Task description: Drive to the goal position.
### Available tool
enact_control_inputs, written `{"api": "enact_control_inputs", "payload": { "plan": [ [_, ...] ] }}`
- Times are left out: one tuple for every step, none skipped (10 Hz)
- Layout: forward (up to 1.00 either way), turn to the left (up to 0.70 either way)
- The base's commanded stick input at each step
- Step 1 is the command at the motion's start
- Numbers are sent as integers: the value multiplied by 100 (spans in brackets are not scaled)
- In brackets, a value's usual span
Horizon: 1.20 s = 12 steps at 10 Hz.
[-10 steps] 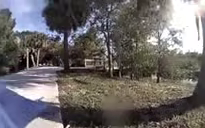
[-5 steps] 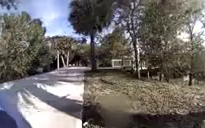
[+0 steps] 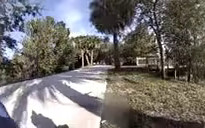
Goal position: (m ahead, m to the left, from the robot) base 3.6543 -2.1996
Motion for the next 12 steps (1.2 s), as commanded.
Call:
{"api": "enact_control_inputs", "payload": {
  "plan": [
    [0, 13],
    [0, 0],
    [0, 0],
    [0, 0],
    [0, 0],
    [0, 0],
    [0, 0],
    [0, -4],
    [0, -24],
    [0, -43],
    [0, -34],
    [0, 0]
  ]
}}
